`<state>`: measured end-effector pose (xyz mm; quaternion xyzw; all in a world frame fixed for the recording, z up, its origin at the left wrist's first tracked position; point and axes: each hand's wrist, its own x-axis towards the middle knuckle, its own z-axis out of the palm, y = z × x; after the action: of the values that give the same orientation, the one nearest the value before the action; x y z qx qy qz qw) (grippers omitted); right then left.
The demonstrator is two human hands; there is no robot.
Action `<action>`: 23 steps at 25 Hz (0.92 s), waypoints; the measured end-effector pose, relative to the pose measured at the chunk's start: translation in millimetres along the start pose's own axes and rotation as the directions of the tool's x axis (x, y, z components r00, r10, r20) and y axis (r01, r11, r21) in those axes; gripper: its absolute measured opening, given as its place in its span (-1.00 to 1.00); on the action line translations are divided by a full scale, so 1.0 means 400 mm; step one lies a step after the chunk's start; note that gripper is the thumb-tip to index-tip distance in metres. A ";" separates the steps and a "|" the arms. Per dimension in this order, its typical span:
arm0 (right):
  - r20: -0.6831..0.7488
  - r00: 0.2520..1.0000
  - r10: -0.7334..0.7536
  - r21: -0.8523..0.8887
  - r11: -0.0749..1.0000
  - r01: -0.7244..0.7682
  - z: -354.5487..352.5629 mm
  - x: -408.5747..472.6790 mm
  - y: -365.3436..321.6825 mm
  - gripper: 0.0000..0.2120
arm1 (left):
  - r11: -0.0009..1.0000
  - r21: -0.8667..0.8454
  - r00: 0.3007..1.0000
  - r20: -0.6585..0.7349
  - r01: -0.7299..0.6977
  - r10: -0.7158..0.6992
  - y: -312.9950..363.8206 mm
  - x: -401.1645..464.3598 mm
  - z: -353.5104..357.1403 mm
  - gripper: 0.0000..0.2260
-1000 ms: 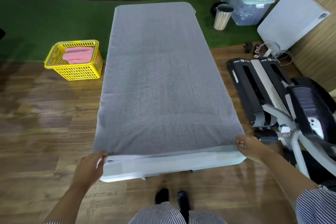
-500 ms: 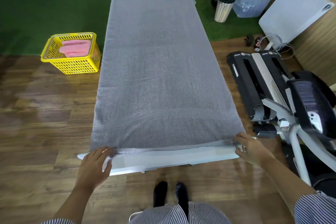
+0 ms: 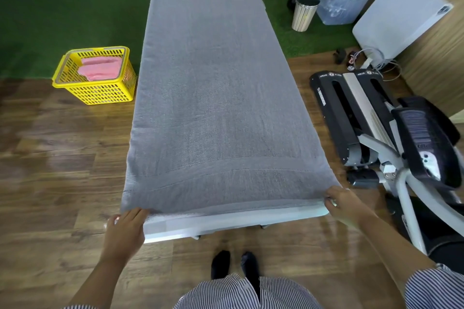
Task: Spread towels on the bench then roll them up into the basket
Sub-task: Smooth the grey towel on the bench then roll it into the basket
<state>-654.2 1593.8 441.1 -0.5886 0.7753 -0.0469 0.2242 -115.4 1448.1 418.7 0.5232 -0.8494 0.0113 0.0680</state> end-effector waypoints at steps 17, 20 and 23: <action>-0.104 0.992 -0.075 -0.016 0.997 0.074 0.007 -0.013 -0.018 -0.81 | 0.993 -0.089 0.995 -0.048 0.078 -0.083 0.043 0.006 -0.016 -0.58; 0.015 1.000 0.019 -0.035 0.999 -0.019 -0.006 -0.007 -0.014 -0.92 | 0.995 -0.088 0.998 0.040 0.055 -0.052 0.022 0.009 -0.019 -0.51; 0.085 0.995 0.046 -0.019 0.999 -0.044 -0.016 0.006 -0.016 -0.95 | 0.998 -0.058 0.996 0.092 0.000 0.006 0.001 0.016 -0.004 -0.48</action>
<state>-651.5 1588.4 448.2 -0.5743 0.7784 -0.0098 0.2531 -118.3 1442.6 421.1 0.5197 -0.8524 -0.0375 0.0442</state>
